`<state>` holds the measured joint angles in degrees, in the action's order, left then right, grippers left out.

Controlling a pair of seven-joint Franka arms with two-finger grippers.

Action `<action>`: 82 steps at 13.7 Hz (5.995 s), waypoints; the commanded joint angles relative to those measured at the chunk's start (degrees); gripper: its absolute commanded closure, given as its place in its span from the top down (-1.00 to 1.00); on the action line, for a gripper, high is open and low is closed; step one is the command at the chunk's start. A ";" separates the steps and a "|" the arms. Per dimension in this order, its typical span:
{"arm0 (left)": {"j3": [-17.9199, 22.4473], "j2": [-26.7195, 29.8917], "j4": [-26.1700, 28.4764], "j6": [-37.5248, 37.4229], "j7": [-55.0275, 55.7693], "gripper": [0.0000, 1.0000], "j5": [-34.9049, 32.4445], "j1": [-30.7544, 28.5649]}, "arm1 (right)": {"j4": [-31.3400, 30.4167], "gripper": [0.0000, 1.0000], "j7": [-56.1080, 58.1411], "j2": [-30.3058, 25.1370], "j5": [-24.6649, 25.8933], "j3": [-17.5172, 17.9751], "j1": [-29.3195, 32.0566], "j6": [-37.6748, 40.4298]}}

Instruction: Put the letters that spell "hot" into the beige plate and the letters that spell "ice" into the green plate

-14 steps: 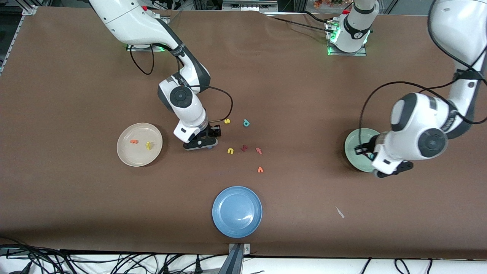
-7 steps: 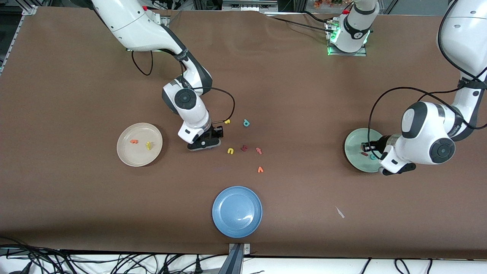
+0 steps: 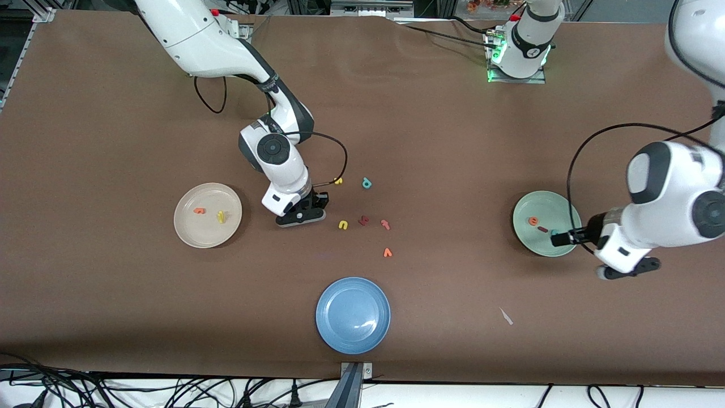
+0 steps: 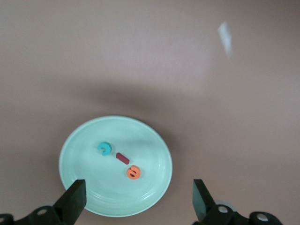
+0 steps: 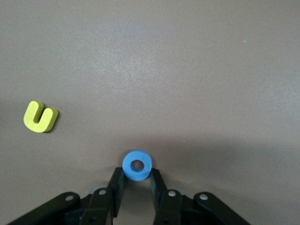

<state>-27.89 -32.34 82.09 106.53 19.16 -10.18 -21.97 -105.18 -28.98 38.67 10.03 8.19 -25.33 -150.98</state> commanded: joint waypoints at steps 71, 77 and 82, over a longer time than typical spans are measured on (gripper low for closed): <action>19.10 18.01 0.09 -9.33 -12.13 1.00 10.62 16.78 | -19.45 0.08 37.42 -24.08 -2.56 -5.11 15.57 9.39; 19.10 17.92 0.09 -9.33 -12.13 1.00 10.62 16.43 | -11.66 0.98 36.98 -28.47 -6.76 -5.02 15.39 23.49; 19.10 17.92 0.00 -9.24 -12.04 1.00 10.62 16.43 | 4.76 1.00 36.98 -34.10 -9.24 -5.46 15.48 49.49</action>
<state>-8.46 -15.60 80.78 96.70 8.35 0.02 -4.94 -107.29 7.52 6.16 2.42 2.47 -10.48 -111.16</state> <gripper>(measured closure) 0.000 0.000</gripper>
